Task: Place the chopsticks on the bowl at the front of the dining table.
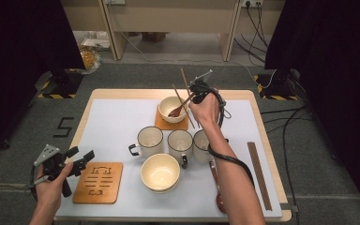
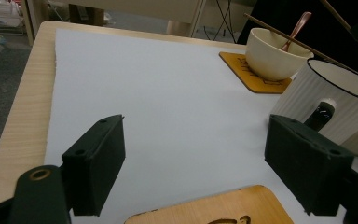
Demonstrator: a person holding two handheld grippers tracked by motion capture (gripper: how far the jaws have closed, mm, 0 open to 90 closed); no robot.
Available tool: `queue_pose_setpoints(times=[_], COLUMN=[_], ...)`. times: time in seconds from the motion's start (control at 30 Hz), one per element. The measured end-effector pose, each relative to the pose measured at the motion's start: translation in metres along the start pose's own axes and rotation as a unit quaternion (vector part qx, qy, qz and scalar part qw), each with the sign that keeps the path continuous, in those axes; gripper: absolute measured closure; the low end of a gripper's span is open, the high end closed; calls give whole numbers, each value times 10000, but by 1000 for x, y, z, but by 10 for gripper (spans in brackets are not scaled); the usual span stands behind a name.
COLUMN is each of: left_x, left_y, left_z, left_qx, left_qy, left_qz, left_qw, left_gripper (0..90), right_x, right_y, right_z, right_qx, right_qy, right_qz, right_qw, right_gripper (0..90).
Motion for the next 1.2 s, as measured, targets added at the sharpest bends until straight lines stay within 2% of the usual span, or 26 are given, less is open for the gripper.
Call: queue_pose_setpoints(times=[1.2], left_x=[-2], left_y=[0], left_z=[1], left_qx=[8], left_qy=[31], left_qz=[12], left_qw=[10000], left_gripper=[196], right_x=[-3], right_y=[1], right_z=[-20], right_qx=[-247], right_qy=[-46], right_qz=[68], right_qw=[9997], right_gripper=[855])
Point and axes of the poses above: each handheld gripper's, and its own axes: z roughly backward along the jaws, y roughly out of its top, x roughly to its right, the point moved 7 cm from there along -z, roughly forward along the jaws, and after that the axes turned 9 degrees about -z, right-handed, at the moved point
